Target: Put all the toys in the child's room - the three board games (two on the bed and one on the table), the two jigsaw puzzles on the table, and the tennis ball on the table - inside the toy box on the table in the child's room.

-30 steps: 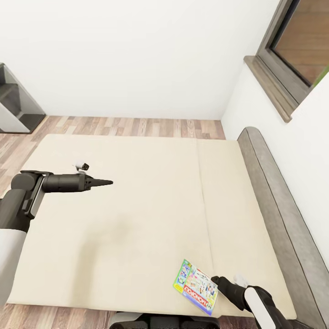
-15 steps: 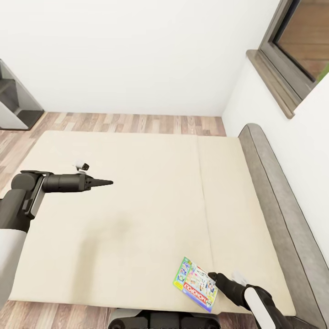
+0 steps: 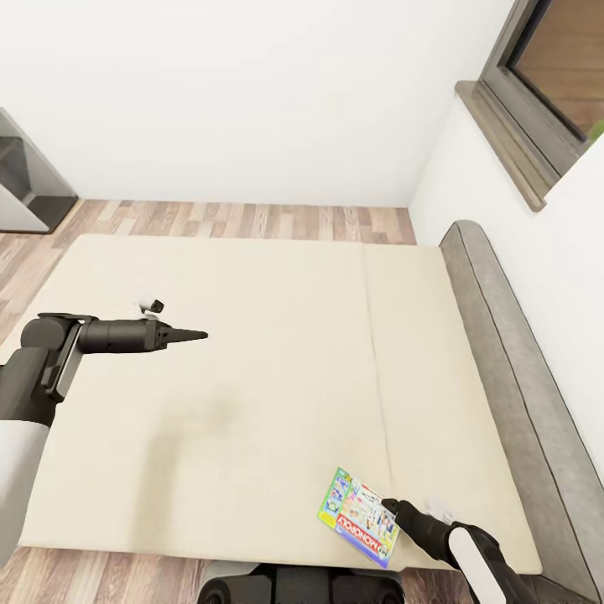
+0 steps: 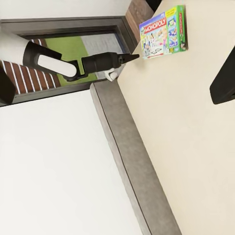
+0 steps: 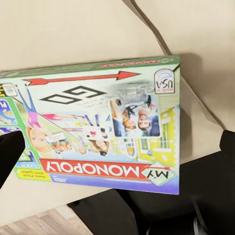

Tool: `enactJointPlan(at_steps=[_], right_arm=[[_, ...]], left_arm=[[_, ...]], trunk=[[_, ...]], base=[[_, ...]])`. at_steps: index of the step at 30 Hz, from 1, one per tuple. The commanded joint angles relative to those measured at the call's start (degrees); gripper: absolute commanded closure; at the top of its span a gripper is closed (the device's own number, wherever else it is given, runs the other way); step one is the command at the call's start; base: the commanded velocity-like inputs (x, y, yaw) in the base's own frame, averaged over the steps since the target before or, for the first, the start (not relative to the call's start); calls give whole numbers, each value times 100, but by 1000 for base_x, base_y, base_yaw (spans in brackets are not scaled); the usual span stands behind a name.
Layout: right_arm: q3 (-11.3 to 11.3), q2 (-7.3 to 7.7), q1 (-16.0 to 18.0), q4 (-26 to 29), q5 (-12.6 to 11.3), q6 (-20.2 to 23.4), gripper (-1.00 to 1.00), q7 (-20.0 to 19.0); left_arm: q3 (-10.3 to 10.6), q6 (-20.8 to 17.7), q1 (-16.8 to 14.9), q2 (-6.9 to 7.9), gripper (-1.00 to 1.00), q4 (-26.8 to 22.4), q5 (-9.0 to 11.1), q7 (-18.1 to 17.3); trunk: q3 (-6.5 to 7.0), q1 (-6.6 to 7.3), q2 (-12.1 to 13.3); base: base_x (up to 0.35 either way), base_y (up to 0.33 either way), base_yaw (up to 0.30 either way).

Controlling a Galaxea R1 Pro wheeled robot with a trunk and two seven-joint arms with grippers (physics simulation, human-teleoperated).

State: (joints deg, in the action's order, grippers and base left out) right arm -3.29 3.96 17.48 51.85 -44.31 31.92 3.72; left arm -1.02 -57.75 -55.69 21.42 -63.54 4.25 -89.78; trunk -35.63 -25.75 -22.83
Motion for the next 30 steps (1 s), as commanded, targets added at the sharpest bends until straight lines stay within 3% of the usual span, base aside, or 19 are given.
enactJointPlan(at_steps=[1,10,13,16,20,30], right_arm=[[-6,0,1,10,-59,26,-100,38],[-82,35,40,75,-80,-9,-100,6],[-155,-12,138,172,-95,-106,-100,-90],[-183,-74,235,217,-111,-203,-100,-90],[-307,-173,258,181,-208,-331,-100,13],[-629,-192,264,145,-316,-652,-100,39]], left_arm=[[3,-61,-3,2,-100,0,-2,-22],[-28,-61,30,-39,-100,-34,6,-22],[-80,-61,89,-135,-100,-36,8,-22],[-62,-61,91,-134,-100,-36,6,-22],[-46,-61,102,-137,-100,-36,6,-22],[-39,-61,111,-138,-100,-36,5,-22]], trunk=[[-11,-3,-9],[-19,-3,-9],[-19,-3,-9],[-19,-3,-9],[-19,-3,-9],[-19,-3,-9]], base=[[0,0,0],[0,0,0],[0,0,0],[0,0,0],[0,0,0],[0,0,0]])
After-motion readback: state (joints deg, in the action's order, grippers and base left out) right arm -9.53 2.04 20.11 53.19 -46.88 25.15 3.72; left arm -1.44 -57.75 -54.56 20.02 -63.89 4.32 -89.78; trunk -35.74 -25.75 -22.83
